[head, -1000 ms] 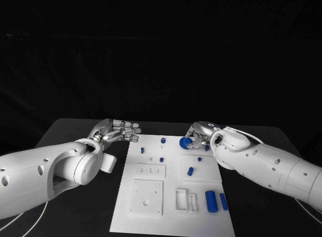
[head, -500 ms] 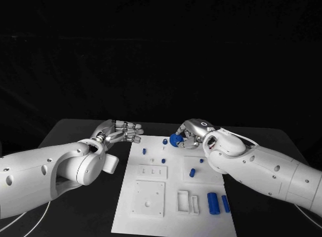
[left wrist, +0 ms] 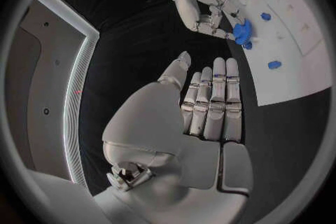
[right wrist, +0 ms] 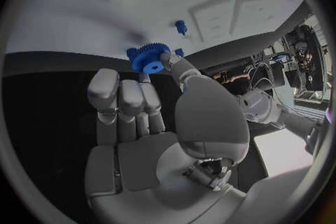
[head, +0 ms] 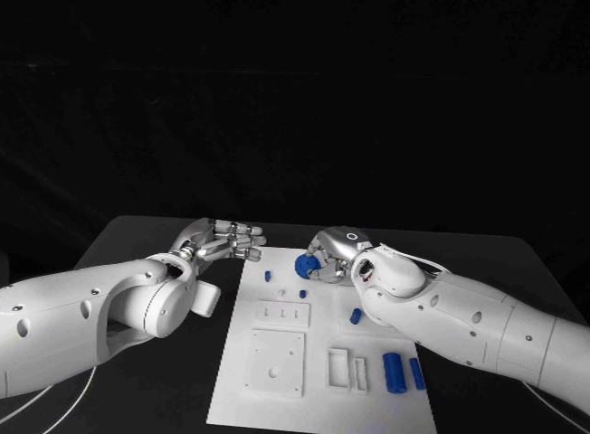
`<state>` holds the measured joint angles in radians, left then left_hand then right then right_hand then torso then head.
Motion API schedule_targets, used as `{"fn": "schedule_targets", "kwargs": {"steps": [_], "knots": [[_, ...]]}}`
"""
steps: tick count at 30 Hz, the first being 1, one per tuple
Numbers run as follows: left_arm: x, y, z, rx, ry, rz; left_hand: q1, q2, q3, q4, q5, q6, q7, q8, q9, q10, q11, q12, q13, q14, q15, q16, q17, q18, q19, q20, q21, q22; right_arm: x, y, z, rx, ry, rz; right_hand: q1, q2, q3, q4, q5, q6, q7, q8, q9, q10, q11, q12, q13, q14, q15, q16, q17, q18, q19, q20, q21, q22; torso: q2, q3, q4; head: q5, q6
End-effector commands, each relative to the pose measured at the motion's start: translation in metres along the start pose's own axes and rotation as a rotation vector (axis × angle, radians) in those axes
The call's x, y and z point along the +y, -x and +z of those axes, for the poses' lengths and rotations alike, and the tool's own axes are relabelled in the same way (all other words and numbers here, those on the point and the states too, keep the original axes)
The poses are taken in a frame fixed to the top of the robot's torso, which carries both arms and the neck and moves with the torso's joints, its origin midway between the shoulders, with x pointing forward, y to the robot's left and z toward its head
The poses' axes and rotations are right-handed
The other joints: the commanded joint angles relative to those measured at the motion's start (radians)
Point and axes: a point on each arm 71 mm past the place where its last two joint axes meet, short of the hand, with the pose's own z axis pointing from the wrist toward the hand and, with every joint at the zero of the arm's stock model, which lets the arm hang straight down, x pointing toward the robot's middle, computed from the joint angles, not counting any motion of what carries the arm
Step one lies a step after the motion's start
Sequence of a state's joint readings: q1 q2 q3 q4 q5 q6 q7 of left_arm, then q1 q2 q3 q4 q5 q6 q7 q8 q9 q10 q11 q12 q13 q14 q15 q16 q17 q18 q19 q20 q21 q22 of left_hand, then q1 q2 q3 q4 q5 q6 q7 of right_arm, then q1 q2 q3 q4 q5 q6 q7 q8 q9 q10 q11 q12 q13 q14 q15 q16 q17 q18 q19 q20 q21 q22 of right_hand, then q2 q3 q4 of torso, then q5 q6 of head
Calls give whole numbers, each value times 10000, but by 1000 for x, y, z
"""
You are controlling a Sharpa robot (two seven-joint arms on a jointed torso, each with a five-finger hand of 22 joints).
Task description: Assemble the parts on the task board
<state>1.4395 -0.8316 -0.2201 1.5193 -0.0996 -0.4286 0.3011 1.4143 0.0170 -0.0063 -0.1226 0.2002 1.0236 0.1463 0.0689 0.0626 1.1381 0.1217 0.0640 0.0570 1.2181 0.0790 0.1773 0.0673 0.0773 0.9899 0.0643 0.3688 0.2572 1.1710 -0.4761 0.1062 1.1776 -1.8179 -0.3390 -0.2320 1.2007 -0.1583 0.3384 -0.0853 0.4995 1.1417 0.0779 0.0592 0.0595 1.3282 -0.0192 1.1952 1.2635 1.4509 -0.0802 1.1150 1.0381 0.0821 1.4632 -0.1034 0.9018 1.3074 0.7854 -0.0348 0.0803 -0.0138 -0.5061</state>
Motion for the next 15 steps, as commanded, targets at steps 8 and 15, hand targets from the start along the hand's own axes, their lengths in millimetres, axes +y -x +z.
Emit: {"fn": "schedule_targets", "kwargs": {"steps": [8,15], "knots": [[-3,-5,1,222,-119,-10,-30,82,-43,9,-38,-84,14,-24,8,-92,3,-34,12,-54,29,17,-14,-22,62,-15,-67,-14,3,-8,6,83,-15,-563,128,-1,30,72,-100,11,27,23,28,21,34,-17,-29,-12,-29,-19,-44,-99,534,-11,-18,1072,-4,10,-13,107,-22],[-3,-6,2,243,-125,-10,-30,82,-43,9,-38,-84,14,-24,8,-92,3,-34,12,-54,29,17,-14,-22,62,-15,-67,-14,7,-10,9,78,50,-604,135,-8,52,69,-138,26,24,26,30,-7,35,-58,-64,-20,-23,-59,-88,-99,525,-6,-67,1061,-5,10,-18,133,-41]]}}
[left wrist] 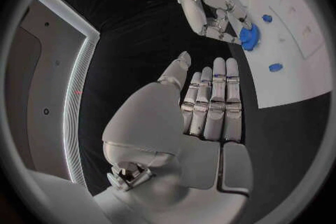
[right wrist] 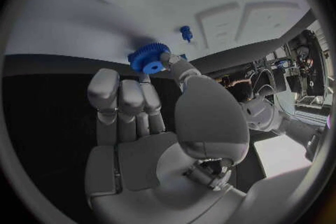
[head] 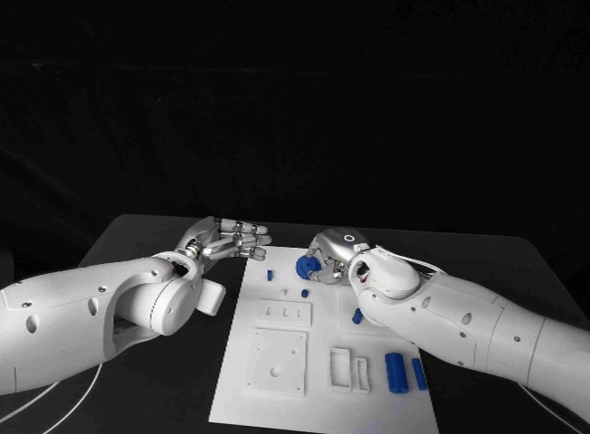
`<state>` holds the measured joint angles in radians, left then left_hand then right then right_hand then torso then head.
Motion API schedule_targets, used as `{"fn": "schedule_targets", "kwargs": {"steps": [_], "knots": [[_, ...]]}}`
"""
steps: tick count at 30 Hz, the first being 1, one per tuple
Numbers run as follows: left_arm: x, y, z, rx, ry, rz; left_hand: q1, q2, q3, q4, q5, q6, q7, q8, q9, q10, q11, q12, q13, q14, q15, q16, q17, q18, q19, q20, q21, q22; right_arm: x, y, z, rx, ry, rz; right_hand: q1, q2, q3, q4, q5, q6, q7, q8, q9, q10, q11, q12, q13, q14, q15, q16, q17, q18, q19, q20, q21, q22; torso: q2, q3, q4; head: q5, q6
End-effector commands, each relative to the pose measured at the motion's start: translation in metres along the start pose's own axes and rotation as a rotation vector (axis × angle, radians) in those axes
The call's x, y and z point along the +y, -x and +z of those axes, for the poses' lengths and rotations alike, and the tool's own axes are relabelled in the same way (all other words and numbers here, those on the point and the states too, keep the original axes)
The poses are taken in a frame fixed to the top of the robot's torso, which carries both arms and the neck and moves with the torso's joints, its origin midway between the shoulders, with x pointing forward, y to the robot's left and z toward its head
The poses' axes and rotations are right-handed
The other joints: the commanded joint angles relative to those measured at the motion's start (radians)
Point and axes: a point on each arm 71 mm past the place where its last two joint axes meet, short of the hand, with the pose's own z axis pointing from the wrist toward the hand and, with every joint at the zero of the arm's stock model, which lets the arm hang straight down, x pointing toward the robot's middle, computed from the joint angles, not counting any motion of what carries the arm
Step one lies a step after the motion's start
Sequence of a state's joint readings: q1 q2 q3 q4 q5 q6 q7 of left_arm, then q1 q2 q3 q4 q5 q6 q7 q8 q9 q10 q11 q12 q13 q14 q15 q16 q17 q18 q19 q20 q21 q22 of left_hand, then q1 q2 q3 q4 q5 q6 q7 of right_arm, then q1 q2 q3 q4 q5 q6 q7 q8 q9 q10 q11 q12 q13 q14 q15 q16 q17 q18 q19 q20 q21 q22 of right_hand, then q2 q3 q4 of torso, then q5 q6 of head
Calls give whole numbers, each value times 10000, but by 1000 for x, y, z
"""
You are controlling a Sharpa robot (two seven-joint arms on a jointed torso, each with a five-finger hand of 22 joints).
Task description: Assemble the parts on the task board
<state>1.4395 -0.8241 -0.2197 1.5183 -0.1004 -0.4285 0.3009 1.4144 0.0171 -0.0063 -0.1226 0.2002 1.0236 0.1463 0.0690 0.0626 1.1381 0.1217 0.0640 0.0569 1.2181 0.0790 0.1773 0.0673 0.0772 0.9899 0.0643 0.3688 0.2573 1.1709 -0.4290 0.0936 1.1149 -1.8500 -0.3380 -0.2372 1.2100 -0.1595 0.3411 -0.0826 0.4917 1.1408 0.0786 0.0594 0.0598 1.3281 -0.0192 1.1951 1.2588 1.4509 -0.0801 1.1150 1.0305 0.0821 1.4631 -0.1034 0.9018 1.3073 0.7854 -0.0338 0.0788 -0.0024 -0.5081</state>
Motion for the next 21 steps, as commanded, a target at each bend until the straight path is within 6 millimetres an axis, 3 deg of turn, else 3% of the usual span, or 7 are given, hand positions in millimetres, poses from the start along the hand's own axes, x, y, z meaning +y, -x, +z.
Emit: {"fn": "schedule_targets", "kwargs": {"steps": [1,21], "knots": [[-2,-3,1,181,-108,-7,-30,82,-43,9,-38,-84,14,-24,8,-92,3,-34,13,-53,29,17,-14,-22,62,-15,-67,-14,4,-1,2,-10,122,-223,37,2,23,45,-102,21,20,22,26,-14,37,-73,-31,-21,-20,-79,-32,-99,520,-2,-95,1055,-4,3,-4,21,-19],[-3,-5,2,227,-129,19,-28,92,-72,3,-33,-91,16,-25,7,-109,8,-35,12,-58,31,23,-14,-22,75,-13,-85,-35,12,-9,7,168,154,-299,40,-36,-56,42,-489,-391,113,20,19,-176,100,-321,-274,-40,16,-245,-185,-82,507,28,-312,1018,-9,1,-19,91,-16]]}}
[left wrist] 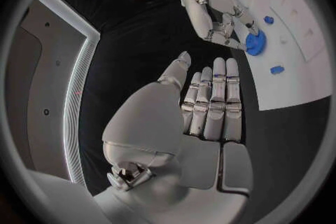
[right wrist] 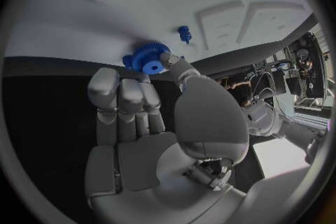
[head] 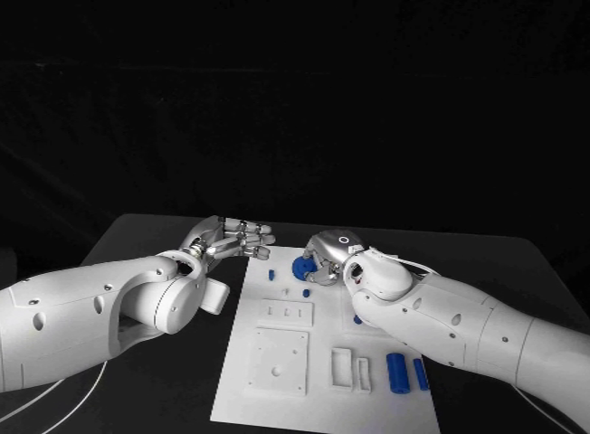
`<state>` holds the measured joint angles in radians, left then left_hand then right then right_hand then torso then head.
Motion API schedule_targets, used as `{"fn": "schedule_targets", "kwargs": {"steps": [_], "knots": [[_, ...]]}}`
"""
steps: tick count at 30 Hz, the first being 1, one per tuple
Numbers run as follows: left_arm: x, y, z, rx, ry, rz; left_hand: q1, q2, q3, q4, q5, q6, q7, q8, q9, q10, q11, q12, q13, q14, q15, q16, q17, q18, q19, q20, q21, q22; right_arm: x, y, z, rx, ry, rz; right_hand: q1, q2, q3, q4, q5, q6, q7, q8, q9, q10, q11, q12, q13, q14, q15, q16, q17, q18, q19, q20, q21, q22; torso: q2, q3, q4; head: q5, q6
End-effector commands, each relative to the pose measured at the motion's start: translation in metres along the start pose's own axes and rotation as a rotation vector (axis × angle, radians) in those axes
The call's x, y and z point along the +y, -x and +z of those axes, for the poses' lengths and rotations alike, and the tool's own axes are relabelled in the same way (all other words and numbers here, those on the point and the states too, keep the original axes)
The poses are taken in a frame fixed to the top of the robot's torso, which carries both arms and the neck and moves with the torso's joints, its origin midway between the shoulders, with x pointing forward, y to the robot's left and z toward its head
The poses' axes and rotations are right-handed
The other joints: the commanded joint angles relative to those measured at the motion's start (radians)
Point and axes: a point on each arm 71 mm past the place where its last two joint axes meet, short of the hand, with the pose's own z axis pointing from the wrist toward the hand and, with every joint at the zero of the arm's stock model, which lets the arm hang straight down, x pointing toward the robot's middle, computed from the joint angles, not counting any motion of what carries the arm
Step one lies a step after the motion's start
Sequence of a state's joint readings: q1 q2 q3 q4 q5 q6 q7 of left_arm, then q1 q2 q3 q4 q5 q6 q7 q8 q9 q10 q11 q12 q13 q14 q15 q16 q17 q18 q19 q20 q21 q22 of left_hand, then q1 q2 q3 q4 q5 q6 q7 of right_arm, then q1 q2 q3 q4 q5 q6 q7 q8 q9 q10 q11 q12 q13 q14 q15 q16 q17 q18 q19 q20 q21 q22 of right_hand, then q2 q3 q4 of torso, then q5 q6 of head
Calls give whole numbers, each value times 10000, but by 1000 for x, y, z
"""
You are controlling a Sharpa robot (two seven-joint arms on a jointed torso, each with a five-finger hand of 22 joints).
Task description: Assemble the parts on the task board
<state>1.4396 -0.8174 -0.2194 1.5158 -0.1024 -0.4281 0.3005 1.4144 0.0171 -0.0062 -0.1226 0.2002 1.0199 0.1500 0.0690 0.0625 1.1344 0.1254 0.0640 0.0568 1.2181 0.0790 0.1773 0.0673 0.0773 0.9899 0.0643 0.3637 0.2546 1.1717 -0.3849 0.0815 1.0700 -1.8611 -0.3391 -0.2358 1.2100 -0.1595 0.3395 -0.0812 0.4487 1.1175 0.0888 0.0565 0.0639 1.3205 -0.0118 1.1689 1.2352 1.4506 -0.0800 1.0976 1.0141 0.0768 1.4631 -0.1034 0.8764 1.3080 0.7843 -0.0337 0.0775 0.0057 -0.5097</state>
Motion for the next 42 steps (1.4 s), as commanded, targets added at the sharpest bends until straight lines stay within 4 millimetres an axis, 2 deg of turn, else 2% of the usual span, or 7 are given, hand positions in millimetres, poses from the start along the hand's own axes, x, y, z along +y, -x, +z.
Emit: {"fn": "schedule_targets", "kwargs": {"steps": [1,13,16,23,32,34,42], "knots": [[-2,-3,1,179,-112,5,-28,92,-72,2,-33,-55,-20,-25,8,-72,-29,-35,13,-58,31,23,-14,-23,75,-13,-34,-8,2,-3,0,114,50,-166,41,-51,-60,23,-101,-282,20,51,-20,-121,29,-89,-70,-38,16,-82,-27,-24,508,35,-70,1011,2,1,-4,8,6],[-2,-3,2,180,-114,13,-44,93,-79,6,-37,-60,-18,-26,7,-72,-28,-31,15,-57,33,24,-14,-23,75,-10,-36,-11,0,-5,1,149,-61,-136,190,-50,-855,166,-570,-1471,-23,42,-31,-224,-136,-265,-286,-35,-106,-203,-36,-83,534,-78,-224,1007,5,8,-7,33,0],[-2,-3,2,177,-116,14,-44,93,-79,6,-37,-60,-18,-26,7,-72,-28,-31,15,-57,33,24,-14,-23,75,-10,-36,-11,0,-4,0,121,-76,5,246,-39,-1279,339,-606,-1867,-36,31,-43,-229,-177,-278,-302,-31,-139,-216,-8,-95,545,-112,-249,1008,-1,13,-8,38,1],[-2,-1,2,137,-114,24,-44,93,-79,6,-37,-60,-18,-26,7,-72,-28,-31,15,-57,33,24,-14,-23,75,-10,-36,-11,-5,-1,-4,-92,-107,515,345,-28,-1972,888,-506,-1964,-6,26,-46,-225,-165,-253,-282,-18,-123,-220,51,-62,564,-97,-271,1013,1,21,-22,57,-7],[-2,1,1,79,-107,34,-44,93,-79,6,-37,-60,-18,-26,7,-72,-28,-31,15,-57,33,24,-14,-23,75,-10,-36,-11,-12,3,-12,-142,-104,1015,375,19,-1915,943,-330,-1370,-5,42,-28,-198,-130,-207,-244,-14,-99,-200,79,-46,569,-73,-235,1022,1,28,-56,46,20],[-2,1,1,77,-107,34,-44,93,-79,6,-37,-60,-18,-26,7,-72,-28,-31,15,-57,33,24,-14,-23,75,-10,-36,-11,-13,2,-13,0,-101,1067,349,37,-1673,901,-230,-976,-18,51,-17,-185,-121,-178,-219,-12,-96,-181,99,-48,565,-68,-212,1025,4,27,-32,25,15],[-2,2,1,73,-103,34,-44,93,-79,6,-37,-60,-18,-26,7,-72,-28,-31,15,-57,33,24,-14,-23,75,-10,-36,-11,-21,1,-15,95,-273,1205,120,9,-747,638,303,-929,-40,53,-18,-203,-162,-179,-197,-15,-134,-181,117,-83,554,-111,-184,1026,2,35,-18,-44,19]]}}
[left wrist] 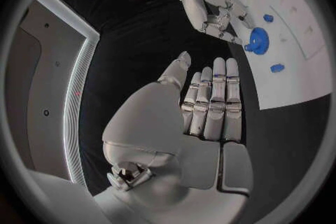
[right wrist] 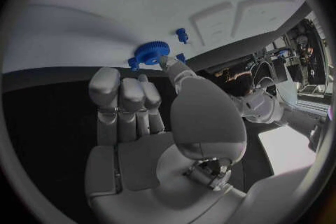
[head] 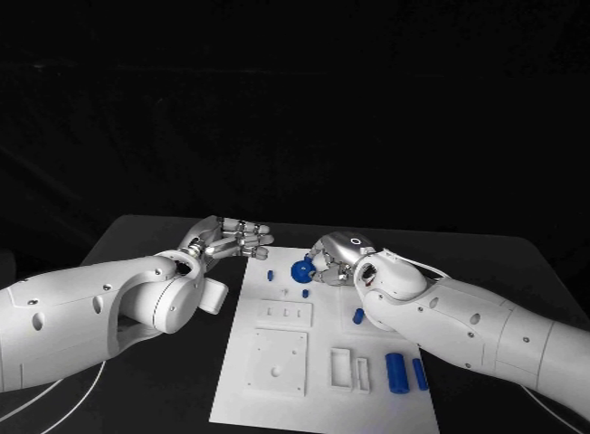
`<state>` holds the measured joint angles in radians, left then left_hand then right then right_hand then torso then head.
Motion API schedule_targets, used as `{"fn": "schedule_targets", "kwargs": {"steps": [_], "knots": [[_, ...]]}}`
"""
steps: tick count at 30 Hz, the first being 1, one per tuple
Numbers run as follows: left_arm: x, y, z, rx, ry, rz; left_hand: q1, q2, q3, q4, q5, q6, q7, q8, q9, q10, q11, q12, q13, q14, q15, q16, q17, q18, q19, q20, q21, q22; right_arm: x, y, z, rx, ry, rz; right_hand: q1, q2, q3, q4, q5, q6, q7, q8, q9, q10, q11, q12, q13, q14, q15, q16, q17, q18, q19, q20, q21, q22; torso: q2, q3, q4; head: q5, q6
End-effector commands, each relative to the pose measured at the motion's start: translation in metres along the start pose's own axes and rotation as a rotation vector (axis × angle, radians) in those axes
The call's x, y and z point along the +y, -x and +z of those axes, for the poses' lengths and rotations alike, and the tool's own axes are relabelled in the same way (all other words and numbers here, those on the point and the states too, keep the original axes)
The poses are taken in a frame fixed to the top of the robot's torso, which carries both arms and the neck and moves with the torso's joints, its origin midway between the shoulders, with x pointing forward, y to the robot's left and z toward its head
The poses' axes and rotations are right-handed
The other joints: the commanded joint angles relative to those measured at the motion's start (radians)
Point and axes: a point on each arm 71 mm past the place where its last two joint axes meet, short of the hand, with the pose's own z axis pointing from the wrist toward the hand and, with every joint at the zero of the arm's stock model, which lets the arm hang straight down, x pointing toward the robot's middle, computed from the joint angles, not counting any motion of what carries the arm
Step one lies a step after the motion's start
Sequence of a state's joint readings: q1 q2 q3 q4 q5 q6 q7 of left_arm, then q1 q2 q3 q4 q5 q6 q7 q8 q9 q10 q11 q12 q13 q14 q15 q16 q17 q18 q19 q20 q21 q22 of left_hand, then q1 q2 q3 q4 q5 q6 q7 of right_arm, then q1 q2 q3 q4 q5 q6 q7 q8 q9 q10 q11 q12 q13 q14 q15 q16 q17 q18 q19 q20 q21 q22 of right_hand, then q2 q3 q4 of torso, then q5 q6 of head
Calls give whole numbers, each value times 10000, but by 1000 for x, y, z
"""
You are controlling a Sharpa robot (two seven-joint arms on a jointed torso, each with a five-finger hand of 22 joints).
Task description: Assemble the parts on the task board
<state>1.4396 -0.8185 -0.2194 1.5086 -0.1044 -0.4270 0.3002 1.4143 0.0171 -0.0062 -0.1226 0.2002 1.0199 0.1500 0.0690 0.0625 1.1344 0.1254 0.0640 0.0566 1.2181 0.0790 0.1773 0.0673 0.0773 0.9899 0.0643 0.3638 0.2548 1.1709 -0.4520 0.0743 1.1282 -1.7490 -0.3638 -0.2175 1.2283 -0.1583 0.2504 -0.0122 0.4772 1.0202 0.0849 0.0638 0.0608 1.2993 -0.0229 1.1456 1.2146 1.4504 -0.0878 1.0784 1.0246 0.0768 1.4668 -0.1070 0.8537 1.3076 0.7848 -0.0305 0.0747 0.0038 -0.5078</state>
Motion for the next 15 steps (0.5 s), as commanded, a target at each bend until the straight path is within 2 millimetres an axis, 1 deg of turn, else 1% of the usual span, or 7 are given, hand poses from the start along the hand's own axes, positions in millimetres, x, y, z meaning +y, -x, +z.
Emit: {"fn": "schedule_targets", "kwargs": {"steps": [1,3,6,7,10,13,15], "knots": [[-2,-1,0,134,-104,-7,-44,93,-79,6,-37,-60,-18,-26,7,-72,-29,-31,17,-57,33,24,-14,-23,75,-10,-37,-13,-7,1,-3,-50,-91,317,-66,-16,361,-111,-123,78,15,-28,9,17,-26,59,11,-10,-43,16,17,-79,519,-66,38,1027,-9,6,2,-45,10],[-2,0,0,120,-100,-5,-44,93,-79,6,-37,-60,-18,-26,7,-72,-29,-31,17,-57,33,24,-14,-23,75,-10,-37,-13,-16,5,-6,-310,-216,572,-176,-78,649,-216,-309,144,24,-19,13,44,-1,86,26,-9,-24,18,15,-66,526,-49,51,1030,-9,6,-19,-77,1],[-2,2,-1,71,-93,2,-44,93,-79,6,-37,-60,-18,-26,7,-72,-29,-31,17,-57,33,24,-14,-23,75,-10,-37,-13,-31,15,-12,-753,-308,1059,-138,-92,620,-337,-561,207,122,-21,12,37,123,78,9,-8,53,9,-2,-36,516,1,32,1025,6,8,-69,-130,25],[-1,4,-1,45,-92,7,-44,94,-80,5,-37,-56,-19,-25,8,-68,-30,-31,17,-58,32,24,-14,-23,78,-10,-40,-16,-39,21,-16,-932,-292,1369,-100,-80,539,-392,-695,221,128,-21,13,32,137,79,3,-14,69,1,-12,-13,509,31,17,1022,-1,21,-110,-159,53],[-1,7,-1,6,-90,21,-43,101,-82,-1,-41,-30,-30,-20,9,-16,-46,-30,16,-53,26,27,-14,-24,87,-12,-54,-31,-57,36,-25,-1099,-118,2070,25,84,99,-548,-855,238,136,-23,12,-5,167,68,-32,-35,100,-28,-43,43,474,93,-7,1020,-26,53,-192,-219,84],[0,10,-1,-27,-107,64,-42,112,-75,0,-47,-29,-31,-24,8,17,-56,-31,16,-44,20,31,-13,-25,92,-18,-50,-29,-74,50,-37,-1122,104,2706,134,371,-677,-787,-695,316,133,-16,15,-41,182,55,-63,-36,101,-19,-15,29,453,97,13,1031,-40,96,-266,-264,122],[0,12,-1,-50,-115,89,-45,118,-71,2,-46,-23,-35,-23,8,52,-67,-29,16,-42,17,30,-14,-29,91,-21,-49,-29,-85,55,-43,-1073,189,2987,170,456,-1051,-897,-538,302,127,-18,13,-58,186,41,-88,-43,114,-37,-21,17,437,96,-7,1026,-52,134,-315,-278,125]]}}
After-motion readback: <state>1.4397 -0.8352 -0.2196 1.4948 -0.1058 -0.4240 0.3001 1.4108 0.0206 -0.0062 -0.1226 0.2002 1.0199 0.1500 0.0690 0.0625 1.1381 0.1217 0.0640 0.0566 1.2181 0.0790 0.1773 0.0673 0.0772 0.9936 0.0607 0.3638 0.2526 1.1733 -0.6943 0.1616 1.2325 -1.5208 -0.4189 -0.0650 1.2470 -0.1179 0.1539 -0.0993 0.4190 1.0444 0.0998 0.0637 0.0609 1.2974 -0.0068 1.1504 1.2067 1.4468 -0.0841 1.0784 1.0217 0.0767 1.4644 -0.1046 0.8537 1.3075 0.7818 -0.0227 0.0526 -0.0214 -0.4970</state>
